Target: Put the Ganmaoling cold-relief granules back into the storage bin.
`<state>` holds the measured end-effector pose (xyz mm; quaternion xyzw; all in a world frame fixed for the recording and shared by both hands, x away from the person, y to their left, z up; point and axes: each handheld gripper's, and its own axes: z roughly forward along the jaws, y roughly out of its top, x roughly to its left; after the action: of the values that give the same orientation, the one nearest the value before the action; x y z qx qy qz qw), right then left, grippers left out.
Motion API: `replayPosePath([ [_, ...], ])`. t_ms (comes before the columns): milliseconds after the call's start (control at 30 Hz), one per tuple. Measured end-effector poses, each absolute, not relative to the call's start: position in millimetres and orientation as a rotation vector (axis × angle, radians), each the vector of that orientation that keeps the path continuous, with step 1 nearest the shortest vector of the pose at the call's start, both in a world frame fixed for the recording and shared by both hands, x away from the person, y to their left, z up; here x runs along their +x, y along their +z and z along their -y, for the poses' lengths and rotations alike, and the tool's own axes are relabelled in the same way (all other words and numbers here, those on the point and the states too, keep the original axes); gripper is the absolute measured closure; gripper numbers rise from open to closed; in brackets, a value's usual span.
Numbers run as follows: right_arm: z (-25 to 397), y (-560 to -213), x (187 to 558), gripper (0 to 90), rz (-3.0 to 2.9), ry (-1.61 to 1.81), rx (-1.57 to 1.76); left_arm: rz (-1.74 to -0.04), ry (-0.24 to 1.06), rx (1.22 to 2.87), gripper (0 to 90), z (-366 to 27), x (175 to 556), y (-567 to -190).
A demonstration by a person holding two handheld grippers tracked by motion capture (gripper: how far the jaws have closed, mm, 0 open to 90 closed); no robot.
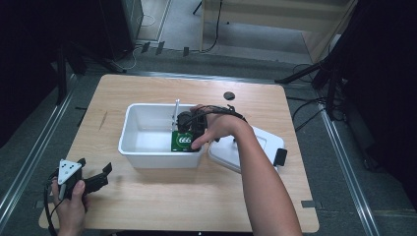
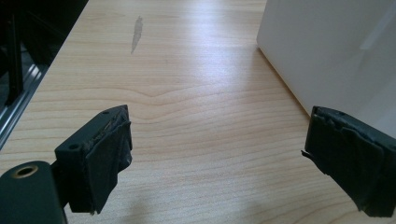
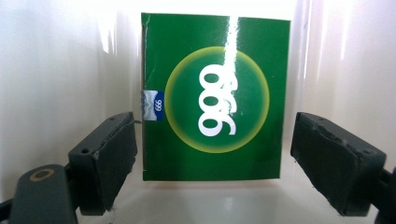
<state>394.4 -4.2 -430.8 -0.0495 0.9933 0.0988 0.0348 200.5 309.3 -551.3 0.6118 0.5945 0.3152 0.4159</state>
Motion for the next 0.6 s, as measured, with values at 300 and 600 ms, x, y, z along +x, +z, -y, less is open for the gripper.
replayPosePath([
  [300,8,-413,394,14.9,-3.019,0.337,-0.131,-1.49,0.792,1.538,8.0,-309,200,-551],
  [600,17,-385,394,14.7,-2.99,0.383,-0.077,-1.488,0.809,1.534,8.0,-308,200,-551],
])
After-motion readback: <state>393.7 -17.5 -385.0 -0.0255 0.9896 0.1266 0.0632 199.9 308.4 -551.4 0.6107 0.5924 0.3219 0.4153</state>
